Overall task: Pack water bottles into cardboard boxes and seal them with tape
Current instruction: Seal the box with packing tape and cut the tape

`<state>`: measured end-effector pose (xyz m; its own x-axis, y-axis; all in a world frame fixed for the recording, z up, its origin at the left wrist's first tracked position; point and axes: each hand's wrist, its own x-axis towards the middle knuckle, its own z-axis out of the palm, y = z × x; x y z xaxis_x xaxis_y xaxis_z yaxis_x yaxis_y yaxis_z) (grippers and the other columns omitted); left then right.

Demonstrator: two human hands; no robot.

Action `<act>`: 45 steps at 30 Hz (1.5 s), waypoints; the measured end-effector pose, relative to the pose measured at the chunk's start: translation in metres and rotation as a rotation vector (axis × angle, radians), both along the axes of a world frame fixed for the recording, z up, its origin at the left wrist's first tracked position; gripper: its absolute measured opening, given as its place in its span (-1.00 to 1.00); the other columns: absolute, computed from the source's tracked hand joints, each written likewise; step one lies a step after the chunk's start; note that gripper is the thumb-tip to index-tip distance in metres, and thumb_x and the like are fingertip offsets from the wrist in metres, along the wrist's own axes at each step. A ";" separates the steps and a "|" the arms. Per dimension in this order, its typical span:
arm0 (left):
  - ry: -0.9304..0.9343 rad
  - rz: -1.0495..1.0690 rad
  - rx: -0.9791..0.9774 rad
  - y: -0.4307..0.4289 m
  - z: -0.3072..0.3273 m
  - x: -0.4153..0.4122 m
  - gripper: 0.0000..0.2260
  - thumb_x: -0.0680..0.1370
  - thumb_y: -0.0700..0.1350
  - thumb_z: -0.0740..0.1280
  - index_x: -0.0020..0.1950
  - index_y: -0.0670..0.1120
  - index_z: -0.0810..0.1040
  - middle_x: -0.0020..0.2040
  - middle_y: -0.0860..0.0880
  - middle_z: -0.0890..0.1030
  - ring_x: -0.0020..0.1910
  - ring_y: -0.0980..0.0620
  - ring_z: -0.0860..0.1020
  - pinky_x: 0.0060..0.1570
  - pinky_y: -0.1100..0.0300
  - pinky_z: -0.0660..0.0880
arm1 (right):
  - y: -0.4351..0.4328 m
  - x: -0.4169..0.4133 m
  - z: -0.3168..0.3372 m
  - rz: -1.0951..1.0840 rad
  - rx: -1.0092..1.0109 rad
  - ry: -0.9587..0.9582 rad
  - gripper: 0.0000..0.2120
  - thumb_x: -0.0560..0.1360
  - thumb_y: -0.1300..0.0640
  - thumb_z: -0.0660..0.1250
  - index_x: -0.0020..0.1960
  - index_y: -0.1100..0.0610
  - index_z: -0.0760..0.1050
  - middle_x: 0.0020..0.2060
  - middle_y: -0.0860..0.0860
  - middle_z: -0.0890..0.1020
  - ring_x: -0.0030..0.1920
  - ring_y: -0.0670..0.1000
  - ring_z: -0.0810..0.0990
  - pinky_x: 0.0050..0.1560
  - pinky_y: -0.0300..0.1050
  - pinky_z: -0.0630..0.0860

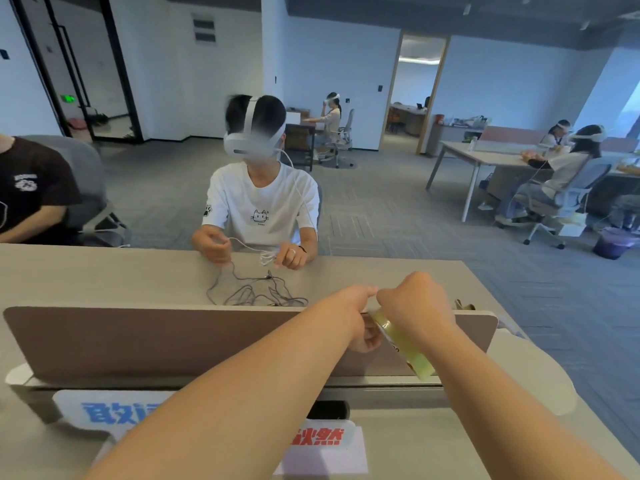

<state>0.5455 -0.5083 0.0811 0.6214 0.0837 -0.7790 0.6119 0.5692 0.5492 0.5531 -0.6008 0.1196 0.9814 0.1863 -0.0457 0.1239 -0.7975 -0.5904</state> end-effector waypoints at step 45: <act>-0.270 0.053 0.199 0.061 -0.035 -0.431 -0.86 0.53 -0.07 0.36 -0.13 -0.13 0.56 -0.38 -0.04 0.61 -0.41 0.06 0.60 -0.34 0.26 0.58 | 0.020 -0.324 -0.006 0.671 -0.364 -0.034 -0.78 0.41 0.08 0.31 -0.36 0.08 0.35 -0.43 -0.03 0.44 -0.41 -0.05 0.40 -0.44 -0.21 0.27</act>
<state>0.1147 -0.4478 0.0466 0.7936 0.2551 -0.5523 0.4017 0.4621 0.7906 0.2294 -0.5804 0.1140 0.6647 0.7224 -0.1905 0.6641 -0.6881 -0.2924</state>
